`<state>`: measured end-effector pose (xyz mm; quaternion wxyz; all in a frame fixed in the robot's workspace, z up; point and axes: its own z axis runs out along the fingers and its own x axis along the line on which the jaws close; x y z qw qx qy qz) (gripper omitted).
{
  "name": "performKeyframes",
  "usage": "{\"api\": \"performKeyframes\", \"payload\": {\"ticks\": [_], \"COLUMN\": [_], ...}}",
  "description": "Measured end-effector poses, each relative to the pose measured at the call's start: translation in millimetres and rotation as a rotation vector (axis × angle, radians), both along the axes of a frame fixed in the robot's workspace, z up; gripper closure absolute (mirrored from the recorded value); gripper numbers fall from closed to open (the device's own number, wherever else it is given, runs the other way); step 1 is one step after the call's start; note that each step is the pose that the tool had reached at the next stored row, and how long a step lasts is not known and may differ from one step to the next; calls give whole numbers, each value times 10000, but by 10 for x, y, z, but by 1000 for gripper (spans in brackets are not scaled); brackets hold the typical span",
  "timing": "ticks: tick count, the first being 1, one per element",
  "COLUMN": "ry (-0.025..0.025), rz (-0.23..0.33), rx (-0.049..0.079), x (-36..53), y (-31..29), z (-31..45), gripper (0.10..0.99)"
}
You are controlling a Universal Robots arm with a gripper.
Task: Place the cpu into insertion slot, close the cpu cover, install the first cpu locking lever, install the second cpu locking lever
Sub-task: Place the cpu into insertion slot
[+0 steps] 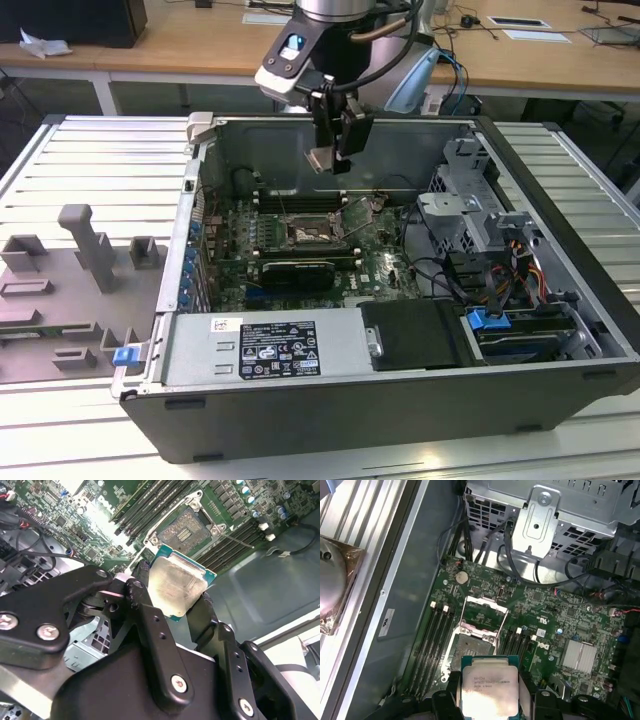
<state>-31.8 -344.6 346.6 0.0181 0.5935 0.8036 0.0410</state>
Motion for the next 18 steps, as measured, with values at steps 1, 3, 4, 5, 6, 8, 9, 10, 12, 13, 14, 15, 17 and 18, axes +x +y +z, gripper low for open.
{"api": "performKeyframes", "payload": {"ticks": [1, 3, 4, 5, 6, 8, 9, 10, 12, 13, 14, 15, 17, 18], "ry": [1, 1, 1, 1, 1, 1, 0, 1, 1, 0, 1, 0, 2, 3], "rz": [-32, -110, -145, -196, -233, -335, -360, -396, -480, -524, -562, -663, -960, -1175], "rx": [-1, 0, -1, -2, -2, -39, -59, -76, -99, -100, -104, -109, -112, -112], "x": [0, 0, 0, 0, 0, -3, -2, -1, -2, -3, -3, -4, -4, -4], "y": [0, 0, 0, 0, 0, 0, 0, 0, 0, 0, 0, 0, 0, 0], "z": [-8, -28, -38, -49, -56, -86, -100, -126, -157, -163, -168, -177, -196, -212], "gripper": [545, 545, 545, 545, 545, 545, 545, 545, 545, 545, 545, 545, 545, 545]}}
